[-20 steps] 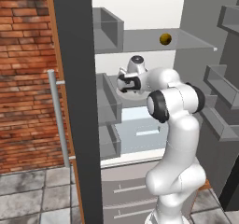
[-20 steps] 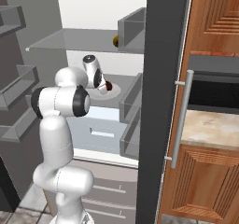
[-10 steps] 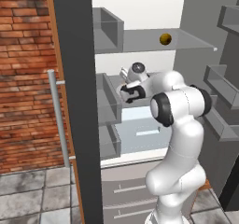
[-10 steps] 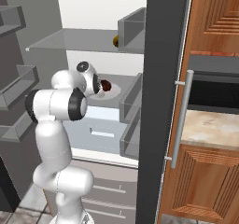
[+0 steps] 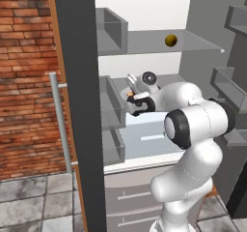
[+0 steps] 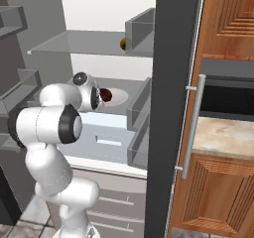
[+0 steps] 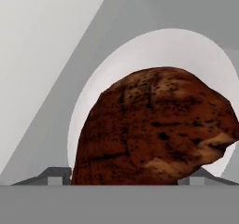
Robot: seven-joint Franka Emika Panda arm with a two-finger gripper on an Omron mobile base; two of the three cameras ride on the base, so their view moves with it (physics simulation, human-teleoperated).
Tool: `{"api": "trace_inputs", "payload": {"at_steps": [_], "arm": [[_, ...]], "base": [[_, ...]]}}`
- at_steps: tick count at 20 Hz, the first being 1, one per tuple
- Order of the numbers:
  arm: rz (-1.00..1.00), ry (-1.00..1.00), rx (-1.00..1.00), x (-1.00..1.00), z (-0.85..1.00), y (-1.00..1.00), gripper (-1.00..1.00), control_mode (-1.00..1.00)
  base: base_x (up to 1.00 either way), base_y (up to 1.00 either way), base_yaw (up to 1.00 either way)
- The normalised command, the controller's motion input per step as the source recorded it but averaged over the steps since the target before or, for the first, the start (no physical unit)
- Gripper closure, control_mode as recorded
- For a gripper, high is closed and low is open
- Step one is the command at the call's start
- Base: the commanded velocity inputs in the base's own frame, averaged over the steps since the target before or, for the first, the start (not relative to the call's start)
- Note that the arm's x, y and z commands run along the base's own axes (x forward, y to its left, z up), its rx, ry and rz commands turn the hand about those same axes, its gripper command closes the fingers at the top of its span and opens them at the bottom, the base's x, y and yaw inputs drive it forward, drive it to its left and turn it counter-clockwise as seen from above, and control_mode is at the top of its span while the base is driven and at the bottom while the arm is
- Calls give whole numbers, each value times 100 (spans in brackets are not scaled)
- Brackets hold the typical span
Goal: Transport the steak from the fridge to the microwave and turn on the microwave.
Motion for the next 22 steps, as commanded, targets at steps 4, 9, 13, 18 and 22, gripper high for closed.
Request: {"api": "trace_inputs", "payload": {"at_steps": [4, 9, 13, 18, 22], "arm": [[8, 3, 0, -39, 77, 0, 100, -100], [9, 14, -11, -33, 48, 0, 100, -100], [11, 21, -15, -53, 12, -9, 100, -100], [13, 17, -15, -51, 9, -8, 100, -100], [25, 10, -11, -23, 2, -9, 100, -100]], "base": [[0, 0, 0], [0, 0, 0], [0, 0, 0], [0, 0, 0], [0, 0, 0]]}}
